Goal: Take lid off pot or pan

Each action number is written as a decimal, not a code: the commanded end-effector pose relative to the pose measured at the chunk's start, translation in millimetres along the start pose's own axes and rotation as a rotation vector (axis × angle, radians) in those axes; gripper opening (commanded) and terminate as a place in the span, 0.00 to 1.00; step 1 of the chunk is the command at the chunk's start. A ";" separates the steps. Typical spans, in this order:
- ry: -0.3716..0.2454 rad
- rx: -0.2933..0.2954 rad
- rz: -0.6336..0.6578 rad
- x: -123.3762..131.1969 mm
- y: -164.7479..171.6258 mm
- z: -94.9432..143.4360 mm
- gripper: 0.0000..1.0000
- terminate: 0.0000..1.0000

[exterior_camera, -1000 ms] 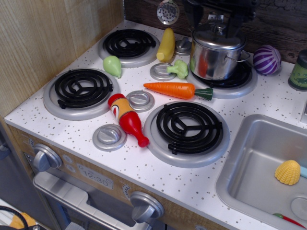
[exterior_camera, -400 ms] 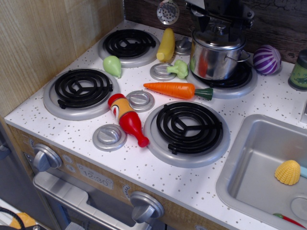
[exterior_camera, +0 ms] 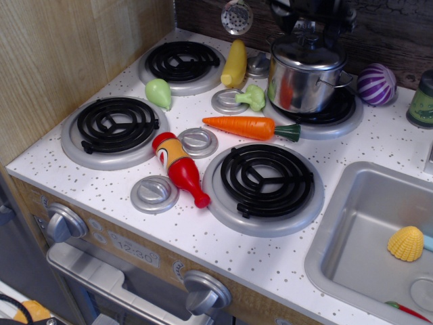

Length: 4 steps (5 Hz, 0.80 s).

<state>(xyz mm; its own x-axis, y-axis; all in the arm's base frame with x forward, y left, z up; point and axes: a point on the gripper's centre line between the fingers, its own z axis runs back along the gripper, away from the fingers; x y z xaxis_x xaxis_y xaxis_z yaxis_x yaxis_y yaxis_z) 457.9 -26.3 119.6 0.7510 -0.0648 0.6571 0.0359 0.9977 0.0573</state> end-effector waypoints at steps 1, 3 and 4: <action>-0.073 -0.010 -0.029 25.6 6.5 -1.0 1.00 0.00; -0.084 -0.052 -0.016 27.6 9.1 -20.2 0.00 0.00; -0.034 -0.026 -0.012 28.1 4.9 -4.1 0.00 0.00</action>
<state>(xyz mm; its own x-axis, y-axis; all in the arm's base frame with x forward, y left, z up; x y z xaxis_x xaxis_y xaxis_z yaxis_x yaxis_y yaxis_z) 450.3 -19.3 109.0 0.8470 -0.0405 0.5301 -0.0142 0.9950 0.0987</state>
